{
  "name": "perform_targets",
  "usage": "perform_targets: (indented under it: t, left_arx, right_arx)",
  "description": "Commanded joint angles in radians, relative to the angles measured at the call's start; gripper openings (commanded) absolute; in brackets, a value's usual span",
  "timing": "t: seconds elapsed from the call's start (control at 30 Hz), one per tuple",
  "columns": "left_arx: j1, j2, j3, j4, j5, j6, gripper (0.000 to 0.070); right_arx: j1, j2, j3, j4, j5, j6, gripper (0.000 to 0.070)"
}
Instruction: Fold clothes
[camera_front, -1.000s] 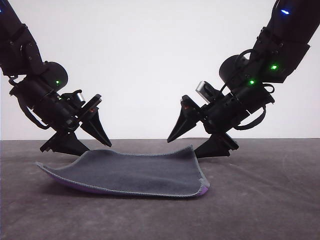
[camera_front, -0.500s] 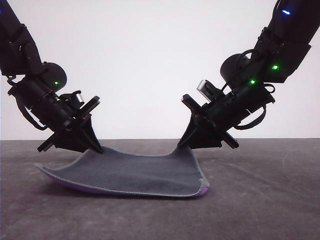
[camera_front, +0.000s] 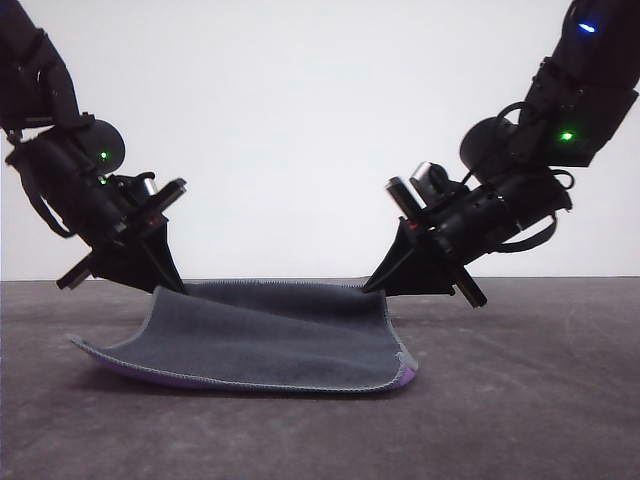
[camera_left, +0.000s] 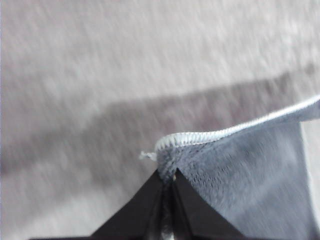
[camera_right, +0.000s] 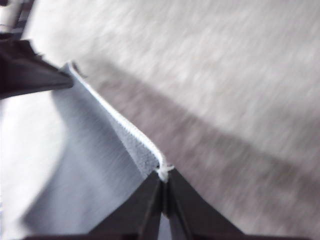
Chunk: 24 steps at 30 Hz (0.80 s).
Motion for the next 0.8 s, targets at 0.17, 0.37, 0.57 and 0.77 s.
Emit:
perform_targets:
  t: [0.17, 0.37, 0.57, 0.77]
  left_arx:
    - [-0.004, 0.023, 0.061, -0.239, 0.023, 0.138, 0.0]
    - [-0.006, 0.023, 0.062, -0.35, 0.087, 0.19, 0.0]
    - [-0.011, 0.023, 0.063, -0.379, 0.135, 0.204, 0.0]
    - [-0.018, 0.023, 0.063, -0.481, 0.173, 0.234, 0.0]
  right_arx:
    - [-0.002, -0.027, 0.02, -0.171, -0.133, -0.083, 0.001]
    - [0.003, -0.078, 0.02, -0.367, -0.13, -0.208, 0.0011]
    - [0.003, -0.11, 0.02, -0.456, -0.133, -0.254, 0.0012]
    - [0.006, -0.12, 0.02, -0.53, -0.132, -0.297, 0.0012]
